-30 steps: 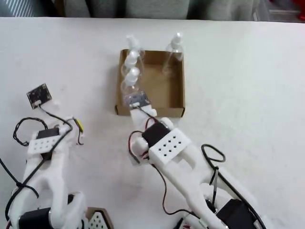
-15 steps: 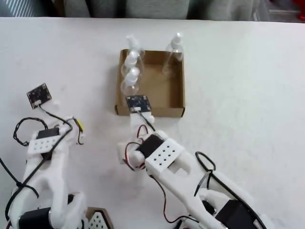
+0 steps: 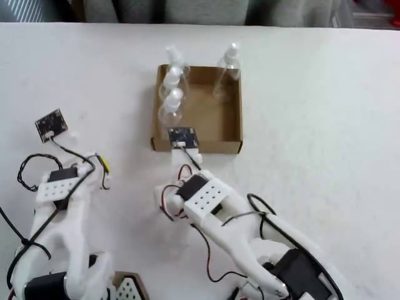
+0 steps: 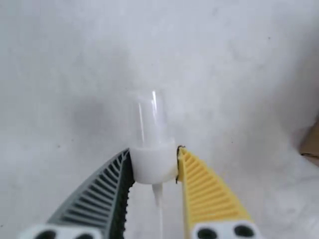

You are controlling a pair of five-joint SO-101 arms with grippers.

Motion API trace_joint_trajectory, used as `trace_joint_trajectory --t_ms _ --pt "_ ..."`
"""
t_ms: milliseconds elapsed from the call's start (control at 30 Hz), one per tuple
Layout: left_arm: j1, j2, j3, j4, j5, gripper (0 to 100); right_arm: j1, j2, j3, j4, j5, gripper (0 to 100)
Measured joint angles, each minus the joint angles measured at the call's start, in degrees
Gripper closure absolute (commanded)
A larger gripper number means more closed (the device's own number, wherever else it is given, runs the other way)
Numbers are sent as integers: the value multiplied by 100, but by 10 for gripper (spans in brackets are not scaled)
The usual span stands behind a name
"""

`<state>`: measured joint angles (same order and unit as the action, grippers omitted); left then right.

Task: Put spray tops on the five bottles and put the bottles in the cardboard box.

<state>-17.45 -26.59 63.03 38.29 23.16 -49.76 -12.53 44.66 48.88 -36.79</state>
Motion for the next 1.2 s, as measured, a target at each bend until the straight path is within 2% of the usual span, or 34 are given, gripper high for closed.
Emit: trace_joint_trajectory --t_ms 400,967,1200 --pt "18 0 0 0 -9 944 273 237 -360 193 -220 690" --pt "18 0 0 0 -9 944 255 237 -360 211 -290 691" --pt "53 0 0 0 -9 944 255 237 -782 519 -290 726"
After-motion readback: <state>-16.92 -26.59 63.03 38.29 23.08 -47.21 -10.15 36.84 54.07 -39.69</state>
